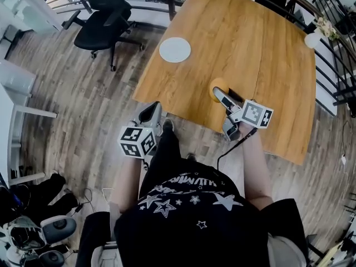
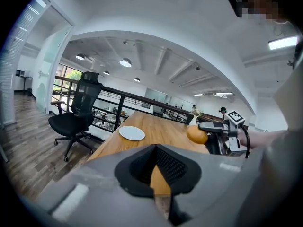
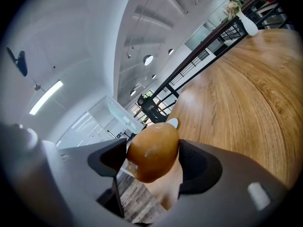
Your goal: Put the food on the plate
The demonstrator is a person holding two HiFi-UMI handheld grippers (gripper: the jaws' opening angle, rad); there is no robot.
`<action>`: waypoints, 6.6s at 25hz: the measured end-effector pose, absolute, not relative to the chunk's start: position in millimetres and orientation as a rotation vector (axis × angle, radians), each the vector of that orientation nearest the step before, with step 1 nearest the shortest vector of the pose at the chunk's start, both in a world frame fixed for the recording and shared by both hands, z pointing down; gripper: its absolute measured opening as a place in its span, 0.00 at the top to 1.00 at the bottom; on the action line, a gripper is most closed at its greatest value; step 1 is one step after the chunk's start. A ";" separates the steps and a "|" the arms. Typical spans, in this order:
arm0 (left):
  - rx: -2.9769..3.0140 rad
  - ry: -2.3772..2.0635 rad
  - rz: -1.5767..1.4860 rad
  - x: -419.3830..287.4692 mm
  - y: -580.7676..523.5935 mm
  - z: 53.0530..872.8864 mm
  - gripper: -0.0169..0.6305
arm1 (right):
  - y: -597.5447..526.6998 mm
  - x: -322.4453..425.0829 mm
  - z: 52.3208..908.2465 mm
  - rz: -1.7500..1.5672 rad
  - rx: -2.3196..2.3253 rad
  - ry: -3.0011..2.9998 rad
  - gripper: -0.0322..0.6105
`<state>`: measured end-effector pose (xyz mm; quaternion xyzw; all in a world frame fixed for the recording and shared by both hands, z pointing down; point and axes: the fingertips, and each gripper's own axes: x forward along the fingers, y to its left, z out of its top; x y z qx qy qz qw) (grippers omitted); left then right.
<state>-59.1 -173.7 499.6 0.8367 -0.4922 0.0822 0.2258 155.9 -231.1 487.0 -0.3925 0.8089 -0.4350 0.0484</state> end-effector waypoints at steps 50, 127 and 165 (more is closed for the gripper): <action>2.261 -1.182 0.234 -129.6 -409.1 533.1 0.97 | -460.4 10.5 561.9 -1.131 -1.567 3.111 0.41; 2.338 -1.256 0.223 -80.3 -278.0 499.7 0.97 | -344.3 72.7 533.4 -0.859 -1.685 3.003 0.60; 2.310 -1.179 0.352 16.3 -107.3 526.3 0.97 | -149.4 203.4 549.5 -0.990 -1.744 2.806 0.95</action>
